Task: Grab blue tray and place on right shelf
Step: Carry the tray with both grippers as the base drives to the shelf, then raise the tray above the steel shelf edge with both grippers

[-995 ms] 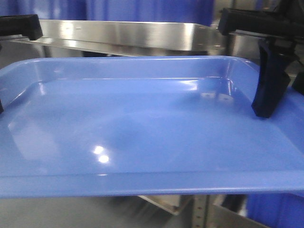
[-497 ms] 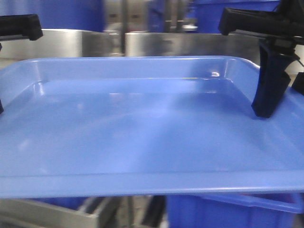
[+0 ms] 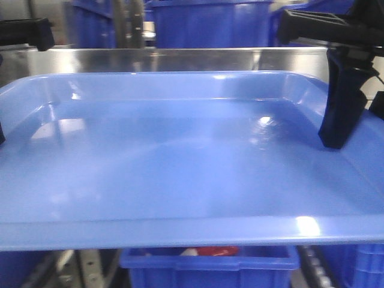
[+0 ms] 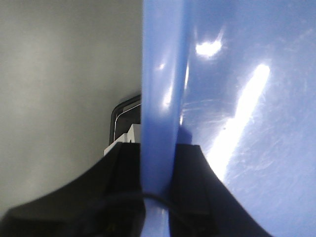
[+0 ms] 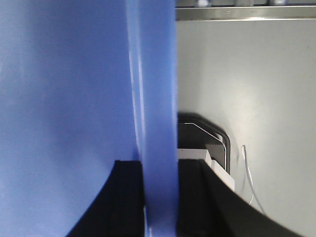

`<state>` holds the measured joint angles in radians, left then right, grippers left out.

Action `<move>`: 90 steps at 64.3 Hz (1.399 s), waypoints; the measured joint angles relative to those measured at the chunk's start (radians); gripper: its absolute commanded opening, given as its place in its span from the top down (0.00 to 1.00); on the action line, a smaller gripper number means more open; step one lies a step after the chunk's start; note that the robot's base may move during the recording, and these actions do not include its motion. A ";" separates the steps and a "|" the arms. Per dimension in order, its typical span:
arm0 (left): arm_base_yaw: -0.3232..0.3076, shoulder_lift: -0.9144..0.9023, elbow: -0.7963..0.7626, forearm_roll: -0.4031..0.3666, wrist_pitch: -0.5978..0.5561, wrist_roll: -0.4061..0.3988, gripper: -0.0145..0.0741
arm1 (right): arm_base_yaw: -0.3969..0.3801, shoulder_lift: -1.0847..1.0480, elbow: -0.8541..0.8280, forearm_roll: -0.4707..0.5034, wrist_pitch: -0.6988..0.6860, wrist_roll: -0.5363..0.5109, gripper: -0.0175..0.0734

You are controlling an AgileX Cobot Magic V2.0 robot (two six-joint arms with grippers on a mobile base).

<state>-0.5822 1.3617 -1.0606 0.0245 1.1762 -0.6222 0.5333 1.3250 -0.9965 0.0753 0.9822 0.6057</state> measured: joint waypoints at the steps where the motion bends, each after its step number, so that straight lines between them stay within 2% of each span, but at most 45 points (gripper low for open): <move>1: 0.000 0.000 0.000 0.000 0.000 0.000 0.89 | 0.000 0.000 0.000 0.000 0.000 0.000 0.63; 90: 0.000 0.000 0.000 0.000 0.000 0.000 0.89 | 0.000 0.000 0.000 0.000 -0.002 0.001 0.64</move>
<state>-0.5822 1.3617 -1.0606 0.0245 1.1762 -0.6222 0.5333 1.3250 -0.9965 0.0753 0.9802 0.6070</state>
